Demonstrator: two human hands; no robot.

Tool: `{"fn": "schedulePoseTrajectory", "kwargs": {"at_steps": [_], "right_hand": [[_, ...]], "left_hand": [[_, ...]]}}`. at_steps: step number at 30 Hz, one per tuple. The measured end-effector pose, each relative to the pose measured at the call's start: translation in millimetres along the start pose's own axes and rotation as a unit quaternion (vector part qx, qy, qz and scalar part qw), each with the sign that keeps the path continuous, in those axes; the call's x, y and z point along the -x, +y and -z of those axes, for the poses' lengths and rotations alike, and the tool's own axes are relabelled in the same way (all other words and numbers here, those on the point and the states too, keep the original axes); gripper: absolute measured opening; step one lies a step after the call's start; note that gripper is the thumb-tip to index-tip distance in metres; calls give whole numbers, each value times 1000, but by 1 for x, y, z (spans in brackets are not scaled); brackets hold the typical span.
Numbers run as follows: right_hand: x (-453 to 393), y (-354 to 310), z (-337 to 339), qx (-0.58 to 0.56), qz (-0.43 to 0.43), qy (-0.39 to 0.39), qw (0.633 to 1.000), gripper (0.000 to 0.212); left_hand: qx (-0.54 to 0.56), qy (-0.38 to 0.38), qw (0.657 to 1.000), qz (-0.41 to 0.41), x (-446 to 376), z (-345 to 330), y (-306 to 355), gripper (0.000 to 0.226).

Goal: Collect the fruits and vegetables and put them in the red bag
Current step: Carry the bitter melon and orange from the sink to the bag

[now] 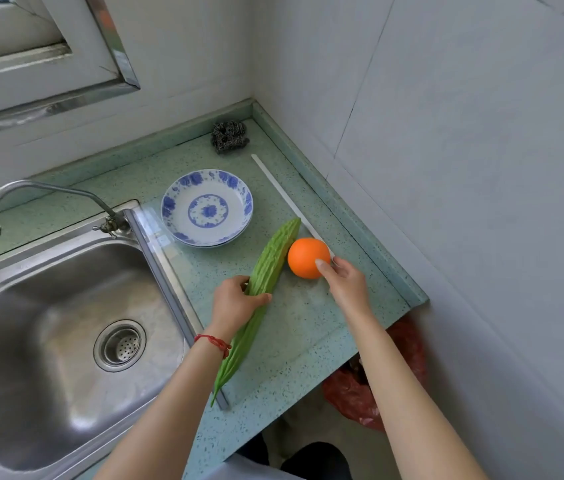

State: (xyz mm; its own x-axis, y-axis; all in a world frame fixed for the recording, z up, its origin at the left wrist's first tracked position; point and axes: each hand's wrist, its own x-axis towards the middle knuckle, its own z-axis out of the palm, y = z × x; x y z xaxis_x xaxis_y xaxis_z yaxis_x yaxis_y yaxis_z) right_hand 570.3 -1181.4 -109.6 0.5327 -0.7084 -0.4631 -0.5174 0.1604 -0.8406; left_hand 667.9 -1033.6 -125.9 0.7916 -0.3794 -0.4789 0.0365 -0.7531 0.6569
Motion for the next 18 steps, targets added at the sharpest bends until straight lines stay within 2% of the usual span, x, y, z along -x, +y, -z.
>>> {"fn": "schedulePoseTrajectory", "kwargs": {"at_steps": [8,13,18], "right_hand": [[-24,-5,-19,80,-5,16,997,77],[-28,-6,-26,95,7,21,995,71],[-19,-1,-21,51,4,19,998,68]], "left_hand": [[59,-14,998,33,-6,9,-2,41],[129,-40,989,54,-2,11,-10,35],[194,-49,978,64,8,20,-18,35]]}}
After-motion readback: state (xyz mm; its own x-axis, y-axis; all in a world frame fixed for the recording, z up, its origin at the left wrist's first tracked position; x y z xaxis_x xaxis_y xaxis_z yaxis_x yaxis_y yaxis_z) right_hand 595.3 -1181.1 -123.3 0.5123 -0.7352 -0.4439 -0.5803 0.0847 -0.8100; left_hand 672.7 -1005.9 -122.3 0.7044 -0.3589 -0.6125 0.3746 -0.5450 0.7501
